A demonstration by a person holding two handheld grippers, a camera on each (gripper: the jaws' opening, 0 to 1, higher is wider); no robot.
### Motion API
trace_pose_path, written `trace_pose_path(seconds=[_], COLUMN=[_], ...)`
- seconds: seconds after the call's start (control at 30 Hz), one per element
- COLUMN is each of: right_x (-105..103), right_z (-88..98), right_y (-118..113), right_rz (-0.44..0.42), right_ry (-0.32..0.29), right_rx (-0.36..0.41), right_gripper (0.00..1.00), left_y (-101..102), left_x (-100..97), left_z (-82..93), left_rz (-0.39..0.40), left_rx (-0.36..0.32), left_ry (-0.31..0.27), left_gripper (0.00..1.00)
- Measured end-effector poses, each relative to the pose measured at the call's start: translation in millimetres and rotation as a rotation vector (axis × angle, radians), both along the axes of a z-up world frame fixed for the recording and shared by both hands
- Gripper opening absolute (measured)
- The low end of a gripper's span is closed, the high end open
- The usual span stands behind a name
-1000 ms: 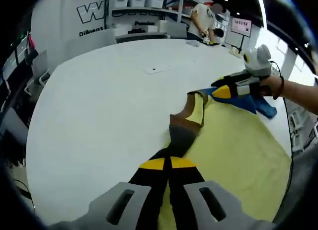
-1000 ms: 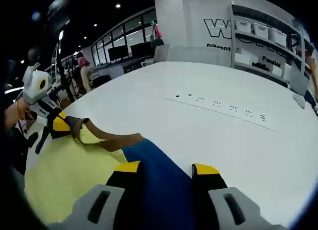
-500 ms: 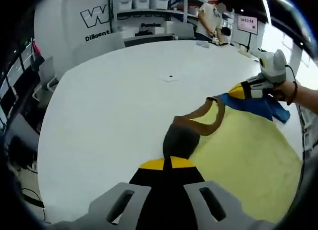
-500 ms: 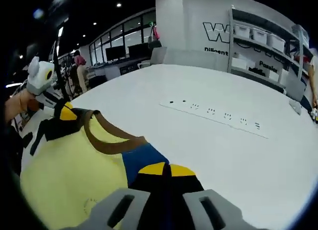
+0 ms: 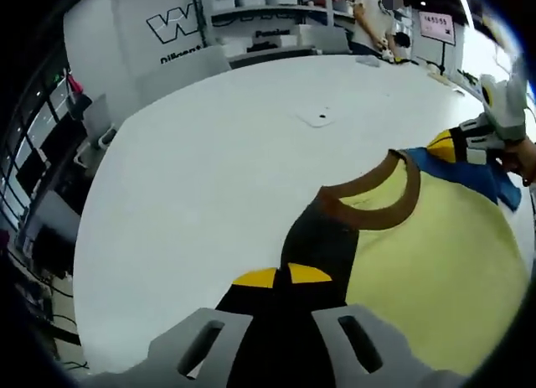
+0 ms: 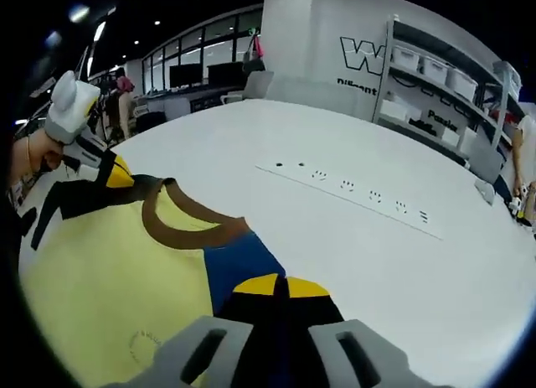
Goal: Fold the garment on the visible template until the final outline fits inside the template.
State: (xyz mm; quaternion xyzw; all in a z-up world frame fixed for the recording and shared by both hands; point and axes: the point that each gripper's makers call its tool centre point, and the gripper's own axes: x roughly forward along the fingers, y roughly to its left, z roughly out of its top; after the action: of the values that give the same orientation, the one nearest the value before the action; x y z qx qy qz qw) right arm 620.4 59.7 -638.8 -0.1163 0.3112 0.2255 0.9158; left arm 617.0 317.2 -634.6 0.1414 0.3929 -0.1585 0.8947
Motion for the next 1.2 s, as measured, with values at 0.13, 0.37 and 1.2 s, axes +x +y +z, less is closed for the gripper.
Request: trace_pose_path(seconds=[0.13, 0.37, 1.2], right_x=[1.7, 13.0, -58.7], right_z=[-1.2, 4.4, 63.9], right_y=[0.1, -17.1, -26.1], right_rz=[-0.014, -0.078, -0.1], right_ry=[-0.014, -0.065, -0.001], right_rx=[0.006, -0.032, 0.213], right_gripper=[0.0, 0.0, 0.83], left_y=[17.8, 35.3, -13.2], left_x=[5.4, 1.2, -69.3], left_z=[3.2, 1.7, 82.1], left_rz=[0.035, 0.076, 0.048], left_rx=[0.084, 0.09, -0.231], left_ry=[-0.022, -0.018, -0.117], left_gripper=[0.19, 0.13, 0.87])
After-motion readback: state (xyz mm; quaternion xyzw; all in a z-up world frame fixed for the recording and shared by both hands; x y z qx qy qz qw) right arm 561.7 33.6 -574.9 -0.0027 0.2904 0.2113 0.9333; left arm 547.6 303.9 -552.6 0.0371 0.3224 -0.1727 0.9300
